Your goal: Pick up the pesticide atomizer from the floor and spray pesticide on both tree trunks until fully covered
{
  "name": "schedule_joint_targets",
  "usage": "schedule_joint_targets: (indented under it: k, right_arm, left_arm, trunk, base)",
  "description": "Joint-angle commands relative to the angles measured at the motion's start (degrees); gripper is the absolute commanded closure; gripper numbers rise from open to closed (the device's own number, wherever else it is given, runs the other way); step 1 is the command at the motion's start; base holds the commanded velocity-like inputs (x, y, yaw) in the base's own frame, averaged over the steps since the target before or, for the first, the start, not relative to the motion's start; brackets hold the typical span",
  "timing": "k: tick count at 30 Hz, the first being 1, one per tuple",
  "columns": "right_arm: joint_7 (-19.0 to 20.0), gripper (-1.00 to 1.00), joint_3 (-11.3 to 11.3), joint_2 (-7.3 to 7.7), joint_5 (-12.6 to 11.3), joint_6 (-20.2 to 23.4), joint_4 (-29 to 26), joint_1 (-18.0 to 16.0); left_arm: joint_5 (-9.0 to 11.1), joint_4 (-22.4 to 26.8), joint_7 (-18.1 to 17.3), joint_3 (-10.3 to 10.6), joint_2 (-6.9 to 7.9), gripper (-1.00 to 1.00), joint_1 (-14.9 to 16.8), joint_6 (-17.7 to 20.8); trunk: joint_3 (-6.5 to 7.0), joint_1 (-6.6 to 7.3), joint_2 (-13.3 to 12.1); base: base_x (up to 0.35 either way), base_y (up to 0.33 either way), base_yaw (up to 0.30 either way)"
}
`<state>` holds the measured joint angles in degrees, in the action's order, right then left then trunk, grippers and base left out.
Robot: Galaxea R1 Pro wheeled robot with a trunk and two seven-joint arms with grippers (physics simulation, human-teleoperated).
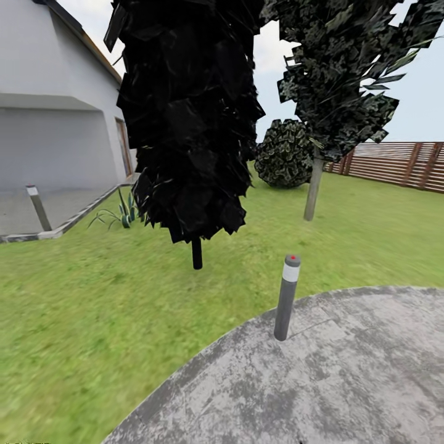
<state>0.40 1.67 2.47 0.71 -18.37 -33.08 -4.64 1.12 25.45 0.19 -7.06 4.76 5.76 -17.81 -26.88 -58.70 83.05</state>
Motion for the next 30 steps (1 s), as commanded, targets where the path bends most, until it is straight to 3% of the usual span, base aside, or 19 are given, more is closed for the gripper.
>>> schedule_joint_targets:
  k: [1,21,30]
  right_arm:
    - [0.0,-1.0,0.1,-0.01,0.1,-0.2,0.0,0.0]
    - [0.0,-1.0,0.1,-0.01,0.1,-0.2,0.0,0.0]
    - [0.0,-1.0,0.1,-0.01,0.1,-0.2,0.0,0.0]
  left_arm:
    - [0.1,0.0,0.0,-0.7,-0.01,-1.0,0.0,-0.2]
    - [0.1,0.0,0.0,-1.4,-0.01,-1.0,0.1,-0.2]
    - [0.1,0.0,0.0,-1.4,-0.01,-1.0,0.1,-0.3]
  trunk:
    - [-0.06,-0.03,0.0]
    - [-0.06,-0.03,0.0]
    - [-0.06,-0.03,0.0]
  base:
    - [0.285,-0.21,0.276]
    - [0.286,-0.208,0.276]
    - [0.33,-0.049,0.276]
